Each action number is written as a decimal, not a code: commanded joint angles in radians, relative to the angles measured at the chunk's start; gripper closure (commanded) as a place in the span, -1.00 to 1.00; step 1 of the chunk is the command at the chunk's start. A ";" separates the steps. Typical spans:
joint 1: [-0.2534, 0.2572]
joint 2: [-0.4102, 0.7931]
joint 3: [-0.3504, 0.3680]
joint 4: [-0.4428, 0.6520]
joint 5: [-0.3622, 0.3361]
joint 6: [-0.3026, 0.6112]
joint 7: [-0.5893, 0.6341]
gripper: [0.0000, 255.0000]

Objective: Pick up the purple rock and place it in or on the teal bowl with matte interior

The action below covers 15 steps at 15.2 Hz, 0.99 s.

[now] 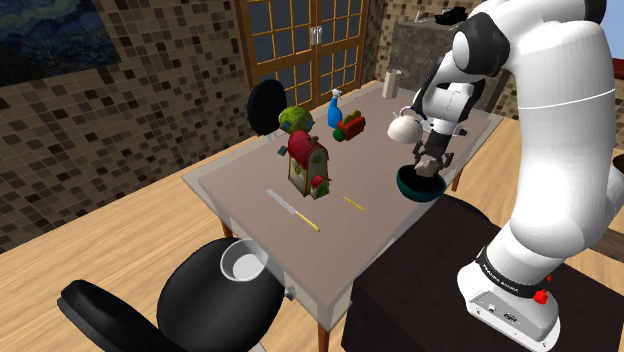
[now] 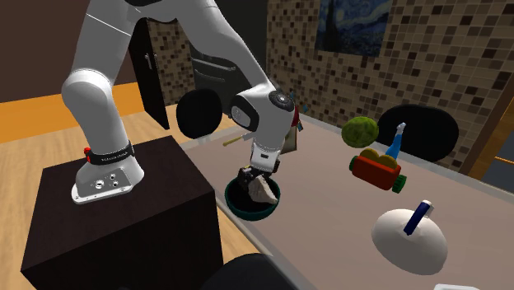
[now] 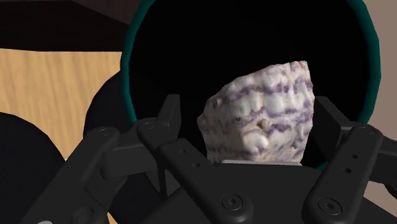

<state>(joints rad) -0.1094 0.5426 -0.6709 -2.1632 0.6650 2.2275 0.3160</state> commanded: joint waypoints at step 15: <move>0.024 -0.078 -0.066 0.031 -0.091 -0.089 0.055 -1.00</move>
<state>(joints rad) -0.0855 0.4647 -0.7364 -2.1324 0.5740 2.1392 0.3707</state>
